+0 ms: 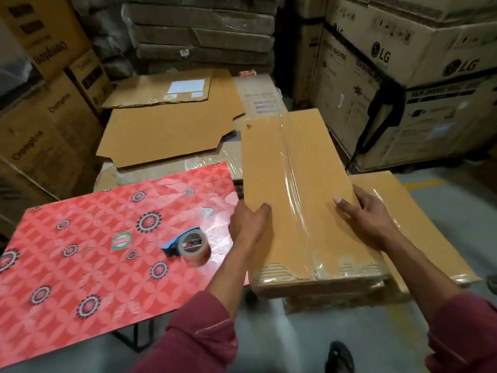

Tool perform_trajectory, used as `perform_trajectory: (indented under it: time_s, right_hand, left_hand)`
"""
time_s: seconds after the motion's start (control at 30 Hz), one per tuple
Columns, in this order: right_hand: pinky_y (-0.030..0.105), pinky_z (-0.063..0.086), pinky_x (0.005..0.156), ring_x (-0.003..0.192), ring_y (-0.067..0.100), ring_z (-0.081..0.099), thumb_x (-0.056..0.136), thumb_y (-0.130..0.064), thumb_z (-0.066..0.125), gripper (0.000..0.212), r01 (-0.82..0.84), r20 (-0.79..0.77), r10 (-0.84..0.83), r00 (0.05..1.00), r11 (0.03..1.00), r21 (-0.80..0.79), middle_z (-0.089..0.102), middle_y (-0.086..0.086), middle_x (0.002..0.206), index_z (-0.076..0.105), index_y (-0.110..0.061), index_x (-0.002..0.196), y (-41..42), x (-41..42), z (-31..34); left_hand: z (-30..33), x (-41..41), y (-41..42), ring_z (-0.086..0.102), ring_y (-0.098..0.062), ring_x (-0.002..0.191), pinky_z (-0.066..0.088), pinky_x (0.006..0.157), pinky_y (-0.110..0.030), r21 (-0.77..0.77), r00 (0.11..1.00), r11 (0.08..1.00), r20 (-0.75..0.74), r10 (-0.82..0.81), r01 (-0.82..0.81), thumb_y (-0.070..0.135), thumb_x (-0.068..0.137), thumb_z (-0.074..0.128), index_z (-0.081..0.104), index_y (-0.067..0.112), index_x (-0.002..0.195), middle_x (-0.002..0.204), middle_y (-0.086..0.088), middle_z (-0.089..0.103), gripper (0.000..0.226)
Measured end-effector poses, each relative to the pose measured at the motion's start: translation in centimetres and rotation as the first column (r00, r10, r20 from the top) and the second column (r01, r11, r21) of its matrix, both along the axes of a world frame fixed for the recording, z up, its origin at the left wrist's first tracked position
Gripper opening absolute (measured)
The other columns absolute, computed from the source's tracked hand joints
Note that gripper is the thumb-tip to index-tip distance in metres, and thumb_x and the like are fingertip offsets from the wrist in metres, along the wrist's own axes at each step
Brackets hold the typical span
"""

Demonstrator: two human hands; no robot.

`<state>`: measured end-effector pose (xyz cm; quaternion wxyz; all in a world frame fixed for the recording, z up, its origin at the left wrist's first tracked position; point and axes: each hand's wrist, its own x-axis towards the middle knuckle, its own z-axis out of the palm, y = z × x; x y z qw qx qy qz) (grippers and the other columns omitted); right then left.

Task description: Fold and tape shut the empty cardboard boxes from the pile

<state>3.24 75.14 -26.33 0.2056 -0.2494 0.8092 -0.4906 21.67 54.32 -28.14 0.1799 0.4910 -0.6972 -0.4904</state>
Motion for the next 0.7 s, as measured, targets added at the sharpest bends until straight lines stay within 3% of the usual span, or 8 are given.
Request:
perform_trajectory:
  time_s: [0.13,0.23,0.37,0.5,0.7]
  right_hand:
    - [0.031,0.053,0.081,0.106,0.013,0.068,0.096,-0.053,0.064,0.053,-0.057,0.072,0.054,0.996,0.998,0.038,0.071,-0.006,0.123,0.056,-0.032,0.144,4.5,-7.2,-4.3]
    - [0.047,0.057,0.094,0.111,0.016,0.068,0.089,-0.07,0.061,0.065,-0.098,0.079,0.091,0.993,0.991,0.093,0.071,-0.008,0.125,0.054,-0.037,0.144,7.2,-12.1,-8.9]
    - [0.05,0.046,0.113,0.134,0.024,0.056,0.084,-0.087,0.048,0.095,-0.134,0.127,0.111,0.986,0.973,0.189,0.058,0.003,0.149,0.04,-0.026,0.157,9.2,-16.3,-14.6]
    - [0.037,0.03,0.118,0.148,0.028,0.04,0.096,-0.07,0.047,0.088,-0.176,0.19,0.128,0.973,0.949,0.263,0.041,0.01,0.161,0.03,-0.013,0.162,9.6,-17.4,-16.3]
    - [0.043,0.035,0.117,0.148,0.036,0.038,0.103,-0.06,0.042,0.08,-0.199,0.061,0.19,0.98,0.906,0.374,0.035,0.014,0.164,0.023,-0.012,0.163,10.1,-17.8,-17.2]
  left_hand:
    - [-4.5,-6.6,5.4,0.068,-0.027,0.106,0.05,0.087,-0.033,0.093,0.997,0.995,0.071,0.032,-0.039,0.048,0.088,0.067,0.067,0.025,0.117,0.112,0.008,0.072,0.037]
    - [-7.2,-10.8,8.5,0.069,-0.026,0.107,0.055,0.092,-0.036,0.091,0.989,0.993,0.137,0.061,-0.074,0.048,0.087,0.067,0.07,0.024,0.123,0.118,0.004,0.074,0.044]
    - [-10.6,-13.8,11.3,0.065,-0.028,0.115,0.048,0.089,-0.032,0.143,0.973,0.987,0.228,0.036,-0.07,0.042,0.094,0.068,0.058,0.021,0.138,0.13,0.0,0.069,0.05]
    - [-13.2,-14.5,13.2,0.055,-0.036,0.131,0.044,0.101,-0.038,0.182,0.922,0.983,0.383,-0.058,-0.014,0.04,0.1,0.064,0.041,0.015,0.148,0.142,-0.009,0.06,0.058]
    - [-14.0,-13.9,13.7,0.054,-0.035,0.136,0.046,0.11,-0.043,0.141,0.915,0.99,0.397,-0.076,0.021,0.043,0.098,0.066,0.032,0.016,0.158,0.149,-0.01,0.057,0.074]
